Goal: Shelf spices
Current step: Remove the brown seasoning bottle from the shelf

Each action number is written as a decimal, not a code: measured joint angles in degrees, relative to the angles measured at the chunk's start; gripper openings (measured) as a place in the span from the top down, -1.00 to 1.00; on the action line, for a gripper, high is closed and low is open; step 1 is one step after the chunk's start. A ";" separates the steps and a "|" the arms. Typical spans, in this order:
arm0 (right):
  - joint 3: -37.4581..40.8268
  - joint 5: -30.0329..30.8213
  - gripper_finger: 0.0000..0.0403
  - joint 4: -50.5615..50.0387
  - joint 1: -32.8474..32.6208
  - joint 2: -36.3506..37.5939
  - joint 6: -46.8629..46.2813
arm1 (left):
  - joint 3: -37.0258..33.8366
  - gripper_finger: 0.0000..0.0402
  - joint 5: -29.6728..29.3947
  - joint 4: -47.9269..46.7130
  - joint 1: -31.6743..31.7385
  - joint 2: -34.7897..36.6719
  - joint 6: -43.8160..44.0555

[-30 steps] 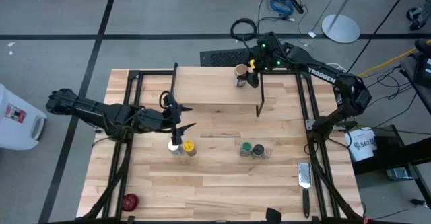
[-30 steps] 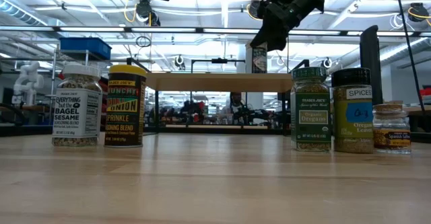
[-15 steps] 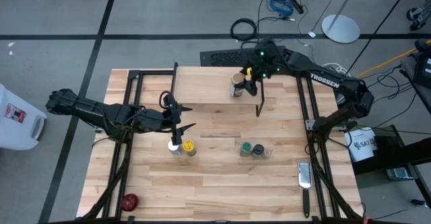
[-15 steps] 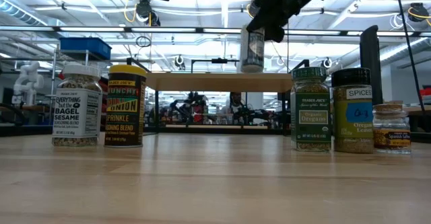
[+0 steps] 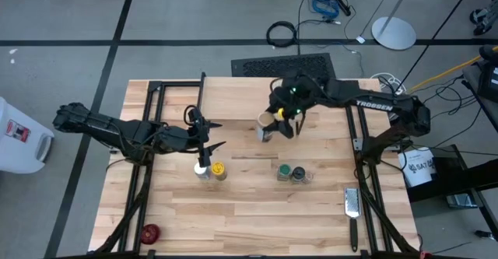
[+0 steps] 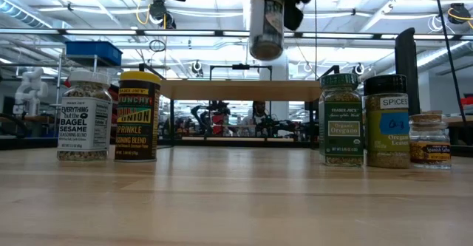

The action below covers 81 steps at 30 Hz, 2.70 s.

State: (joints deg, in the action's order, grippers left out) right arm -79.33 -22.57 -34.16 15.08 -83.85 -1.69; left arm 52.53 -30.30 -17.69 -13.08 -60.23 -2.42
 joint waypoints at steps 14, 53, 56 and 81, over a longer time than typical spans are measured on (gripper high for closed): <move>0.63 14.02 -0.34 3.35 -14.31 0.09 -12.76 | 0.00 -0.35 -0.35 -1.73 0.00 1.23 0.16; 12.41 34.96 -0.34 38.73 -26.39 -21.22 -22.49 | 0.00 -0.35 -1.68 -5.58 -0.07 6.25 5.09; 12.41 35.47 -0.34 38.76 -26.44 -21.22 -22.06 | 0.00 -0.35 -1.68 -5.59 -0.07 6.25 5.09; 12.39 37.45 -0.34 43.20 -26.46 -25.66 -19.06 | 0.00 -0.35 -1.66 -5.55 -0.07 6.25 5.09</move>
State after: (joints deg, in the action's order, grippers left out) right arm -66.94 14.88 9.04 -11.38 -109.51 -20.75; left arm 52.53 -31.97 -23.24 -13.15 -53.98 2.68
